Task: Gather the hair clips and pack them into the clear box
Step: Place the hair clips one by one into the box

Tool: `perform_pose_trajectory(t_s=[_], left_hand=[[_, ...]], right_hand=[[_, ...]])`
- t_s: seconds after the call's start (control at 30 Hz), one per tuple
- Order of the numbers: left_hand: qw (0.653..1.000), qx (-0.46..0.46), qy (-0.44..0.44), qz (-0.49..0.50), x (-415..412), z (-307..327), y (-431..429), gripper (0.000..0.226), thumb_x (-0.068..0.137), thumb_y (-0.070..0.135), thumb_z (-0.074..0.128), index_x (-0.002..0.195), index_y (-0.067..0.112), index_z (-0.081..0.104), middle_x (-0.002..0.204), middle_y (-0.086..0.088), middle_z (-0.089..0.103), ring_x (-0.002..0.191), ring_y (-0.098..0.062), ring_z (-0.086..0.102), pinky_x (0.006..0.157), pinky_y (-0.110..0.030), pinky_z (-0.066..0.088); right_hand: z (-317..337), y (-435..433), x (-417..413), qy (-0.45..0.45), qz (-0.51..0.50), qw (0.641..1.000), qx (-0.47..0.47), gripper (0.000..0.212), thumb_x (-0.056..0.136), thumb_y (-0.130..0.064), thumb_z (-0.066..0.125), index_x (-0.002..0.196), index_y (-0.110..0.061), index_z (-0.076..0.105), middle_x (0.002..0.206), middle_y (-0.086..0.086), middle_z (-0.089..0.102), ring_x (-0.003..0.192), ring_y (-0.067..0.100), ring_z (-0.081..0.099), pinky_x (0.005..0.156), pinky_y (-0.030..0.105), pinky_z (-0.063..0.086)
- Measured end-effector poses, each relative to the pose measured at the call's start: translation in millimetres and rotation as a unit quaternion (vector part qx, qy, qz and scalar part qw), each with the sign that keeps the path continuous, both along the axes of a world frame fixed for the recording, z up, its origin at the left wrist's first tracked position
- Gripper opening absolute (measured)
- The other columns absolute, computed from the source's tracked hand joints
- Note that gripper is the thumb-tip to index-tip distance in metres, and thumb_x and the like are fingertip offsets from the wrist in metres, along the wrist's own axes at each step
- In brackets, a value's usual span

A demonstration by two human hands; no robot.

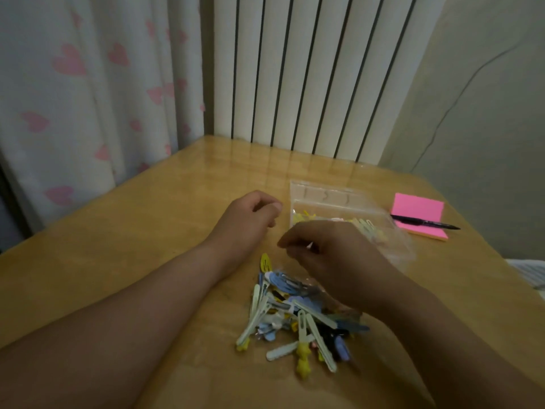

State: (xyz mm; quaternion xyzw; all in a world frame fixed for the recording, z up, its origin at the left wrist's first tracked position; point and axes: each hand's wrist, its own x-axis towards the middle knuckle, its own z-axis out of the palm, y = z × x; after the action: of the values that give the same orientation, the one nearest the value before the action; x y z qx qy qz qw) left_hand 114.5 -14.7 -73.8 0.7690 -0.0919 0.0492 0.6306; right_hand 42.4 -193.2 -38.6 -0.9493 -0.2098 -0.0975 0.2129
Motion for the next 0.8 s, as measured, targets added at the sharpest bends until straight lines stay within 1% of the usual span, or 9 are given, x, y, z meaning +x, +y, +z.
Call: perform_pose_trajectory(t_s=[0.1, 0.13, 0.2, 0.27, 0.43, 0.5, 0.57, 0.67, 0.8], left_hand=[[0.997, -0.073, 0.033, 0.011, 3, 1, 2, 0.018, 0.103, 0.022, 0.062, 0.111, 0.011, 0.074, 0.104, -0.009, 0.075, 0.092, -0.017, 0.068, 0.081, -0.030, 0.052], [0.996, -0.080, 0.038, 0.013, 3, 2, 2, 0.018, 0.103, 0.021, 0.062, 0.111, 0.010, 0.074, 0.105, -0.010, 0.075, 0.093, -0.018, 0.067, 0.083, -0.031, 0.053], [0.995, -0.085, 0.043, 0.013, 3, 2, 2, 0.018, 0.102, 0.021, 0.062, 0.111, 0.012, 0.074, 0.107, -0.011, 0.075, 0.094, -0.018, 0.068, 0.085, -0.033, 0.053], [0.995, -0.088, 0.045, 0.013, 4, 1, 2, 0.017, 0.102, 0.022, 0.062, 0.110, 0.014, 0.075, 0.107, -0.010, 0.075, 0.095, -0.018, 0.069, 0.086, -0.034, 0.053], [0.995, -0.092, 0.044, 0.010, 5, -1, 1, 0.016, 0.102, 0.022, 0.063, 0.108, 0.014, 0.075, 0.105, -0.010, 0.076, 0.094, -0.018, 0.069, 0.084, -0.033, 0.052], [0.995, -0.086, 0.040, 0.009, 5, -1, 1, 0.016, 0.102, 0.022, 0.062, 0.109, 0.014, 0.075, 0.105, -0.010, 0.076, 0.094, -0.017, 0.069, 0.082, -0.031, 0.052], [0.996, -0.084, 0.038, 0.008, 4, -1, 2, 0.016, 0.103, 0.022, 0.062, 0.109, 0.015, 0.075, 0.105, -0.008, 0.076, 0.095, -0.017, 0.069, 0.083, -0.031, 0.052], [0.996, -0.082, 0.037, 0.008, 5, -1, 2, 0.016, 0.102, 0.023, 0.063, 0.108, 0.015, 0.076, 0.103, -0.007, 0.076, 0.095, -0.017, 0.070, 0.085, -0.033, 0.052], [0.996, -0.084, 0.035, 0.010, 5, -2, 1, 0.015, 0.102, 0.020, 0.063, 0.107, 0.013, 0.075, 0.100, -0.007, 0.076, 0.092, -0.016, 0.068, 0.083, -0.032, 0.051]], right_hand=[[-8, 9, 6, 0.001, 0.058, 0.994, -0.091, 0.032, 0.104, -0.023, 0.059, 0.128, -0.041, 0.070, 0.111, -0.010, 0.066, 0.095, 0.009, 0.063, 0.083, 0.033, 0.054], [-9, 11, 8, 0.007, 0.070, 0.990, -0.124, 0.037, 0.104, -0.022, 0.058, 0.133, -0.044, 0.066, 0.111, -0.009, 0.061, 0.096, 0.013, 0.062, 0.083, 0.036, 0.055], [-8, 15, 8, 0.019, 0.086, 0.978, -0.187, 0.046, 0.104, -0.021, 0.055, 0.140, -0.051, 0.057, 0.110, -0.009, 0.055, 0.095, 0.015, 0.060, 0.081, 0.037, 0.054], [-5, 19, 9, 0.025, 0.090, 0.971, -0.222, 0.048, 0.104, -0.020, 0.055, 0.140, -0.052, 0.054, 0.110, -0.007, 0.052, 0.093, 0.017, 0.060, 0.078, 0.038, 0.054], [-6, 18, 14, 0.019, 0.090, 0.970, -0.225, 0.033, 0.101, -0.019, 0.060, 0.126, -0.040, 0.056, 0.108, -0.007, 0.052, 0.085, 0.015, 0.054, 0.071, 0.037, 0.051], [-5, 17, 14, 0.015, 0.094, 0.969, -0.230, 0.029, 0.102, -0.024, 0.059, 0.127, -0.040, 0.056, 0.110, -0.006, 0.054, 0.088, 0.018, 0.058, 0.074, 0.040, 0.055], [-4, 16, 13, 0.006, 0.102, 0.968, -0.227, 0.029, 0.104, -0.028, 0.058, 0.128, -0.042, 0.057, 0.109, -0.006, 0.055, 0.090, 0.019, 0.061, 0.074, 0.041, 0.054], [-7, 19, 9, -0.030, 0.113, 0.972, -0.206, 0.021, 0.103, -0.033, 0.057, 0.123, -0.039, 0.060, 0.103, -0.007, 0.055, 0.085, 0.020, 0.061, 0.069, 0.039, 0.052], [-15, 27, 9, -0.090, 0.108, 0.971, -0.194, 0.009, 0.099, -0.023, 0.061, 0.107, -0.027, 0.063, 0.095, -0.004, 0.056, 0.076, 0.023, 0.061, 0.061, 0.040, 0.050]])
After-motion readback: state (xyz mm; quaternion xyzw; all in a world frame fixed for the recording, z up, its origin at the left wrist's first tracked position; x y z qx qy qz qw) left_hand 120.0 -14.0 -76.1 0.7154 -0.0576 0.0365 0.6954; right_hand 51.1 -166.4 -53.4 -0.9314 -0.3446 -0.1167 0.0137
